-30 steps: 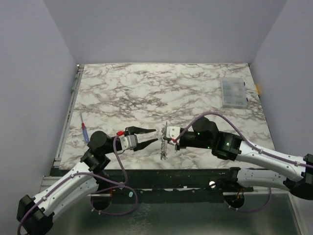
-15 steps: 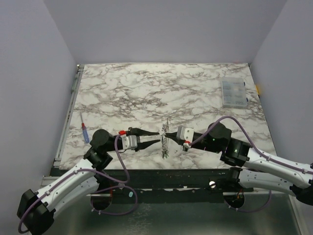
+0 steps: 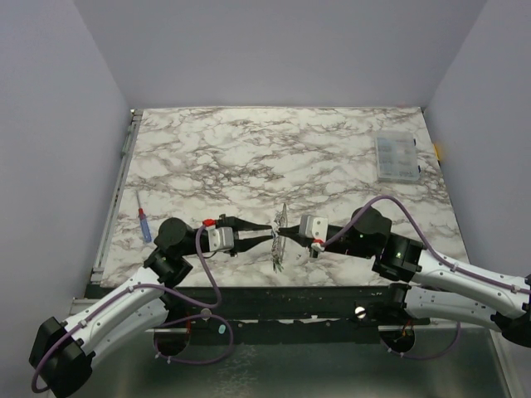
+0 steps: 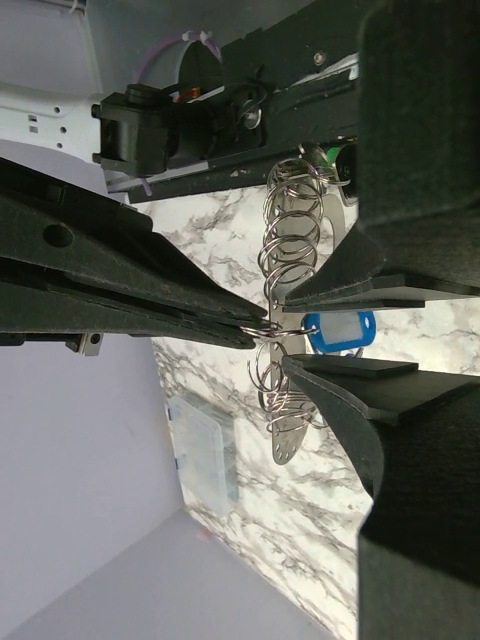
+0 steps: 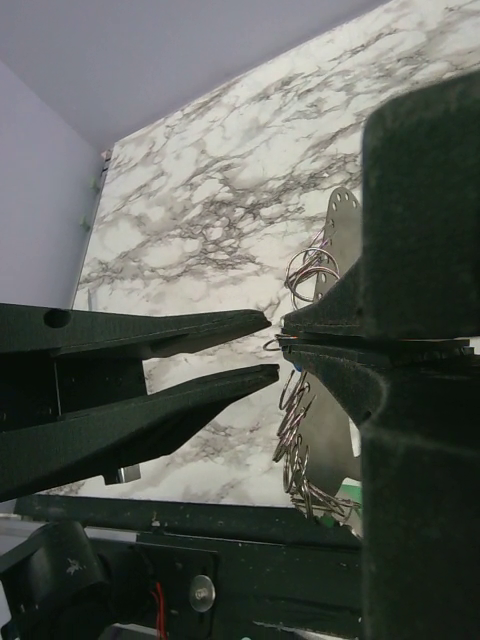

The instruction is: Put the keys on the keyring

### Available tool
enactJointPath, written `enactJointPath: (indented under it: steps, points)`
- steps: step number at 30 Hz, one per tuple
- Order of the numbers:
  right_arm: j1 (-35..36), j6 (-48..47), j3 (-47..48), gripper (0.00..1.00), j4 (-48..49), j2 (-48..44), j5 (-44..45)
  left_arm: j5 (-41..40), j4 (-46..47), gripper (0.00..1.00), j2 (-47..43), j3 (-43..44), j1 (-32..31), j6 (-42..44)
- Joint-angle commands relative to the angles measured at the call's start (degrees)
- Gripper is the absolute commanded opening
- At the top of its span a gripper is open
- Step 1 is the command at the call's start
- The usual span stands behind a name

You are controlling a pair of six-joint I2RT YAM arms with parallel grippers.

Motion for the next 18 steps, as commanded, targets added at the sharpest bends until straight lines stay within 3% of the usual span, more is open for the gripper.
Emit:
enactJointPath:
  steps: [1, 12, 18]
  points:
    - [-0.2, 0.7, 0.7, 0.01, 3.1, 0.0, -2.4, -0.6, 1.9, 0.28, 0.2, 1.0, -0.2, -0.4]
    - [-0.1, 1.0, 1.3, 0.01, 2.9, -0.1, -4.2, -0.1, 2.2, 0.26, 1.3, 1.0, -0.2, 0.1]
    - [-0.1, 1.1, 1.6, 0.01, 3.0, 0.0, -5.0, -0.6, 2.2, 0.13, 1.4, 1.0, -0.2, 0.4]
